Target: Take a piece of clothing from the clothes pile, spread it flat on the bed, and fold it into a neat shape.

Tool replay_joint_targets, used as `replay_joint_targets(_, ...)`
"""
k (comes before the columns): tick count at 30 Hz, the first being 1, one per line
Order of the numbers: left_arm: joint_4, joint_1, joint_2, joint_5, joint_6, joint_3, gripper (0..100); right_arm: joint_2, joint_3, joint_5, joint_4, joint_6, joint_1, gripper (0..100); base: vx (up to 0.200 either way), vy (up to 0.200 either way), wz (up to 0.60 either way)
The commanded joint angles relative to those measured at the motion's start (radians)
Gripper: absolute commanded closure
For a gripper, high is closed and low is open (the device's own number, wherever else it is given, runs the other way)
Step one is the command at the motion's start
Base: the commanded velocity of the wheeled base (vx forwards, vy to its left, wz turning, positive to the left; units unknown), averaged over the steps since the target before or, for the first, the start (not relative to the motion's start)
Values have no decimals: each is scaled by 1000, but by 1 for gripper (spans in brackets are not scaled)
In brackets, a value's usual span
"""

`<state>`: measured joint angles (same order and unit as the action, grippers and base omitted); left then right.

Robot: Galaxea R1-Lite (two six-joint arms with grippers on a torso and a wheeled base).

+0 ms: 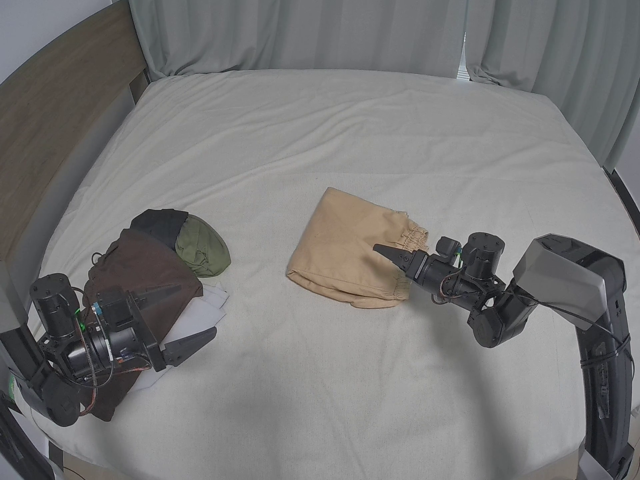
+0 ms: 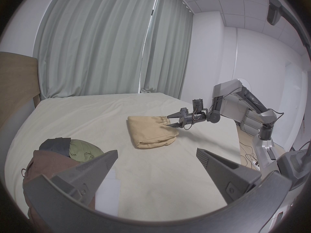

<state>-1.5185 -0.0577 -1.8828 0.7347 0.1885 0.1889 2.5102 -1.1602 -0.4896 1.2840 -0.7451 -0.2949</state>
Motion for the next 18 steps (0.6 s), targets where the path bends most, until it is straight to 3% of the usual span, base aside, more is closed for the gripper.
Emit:
replay_joint_targets(1, 0, -1, -4, 0, 0, -2, 0, -41, 25, 2, 8, 0, 0, 0, 0, 0, 0)
replay_joint_targets(11, 3, -45, 21, 0, -3, -9, 0, -475, 286, 2, -11, 29, -4, 0, 0, 0, 0)
replay_joint_targets(15, 4, -71, 34, 0, -3, -14, 0, -619, 398, 2, -38, 75, -3, 0, 0, 0, 0)
replay_joint_targets(18, 6, -113, 37, 0, -6, -42, 0, -737, 508, 2, -48, 165, 0, 0, 0, 0, 0)
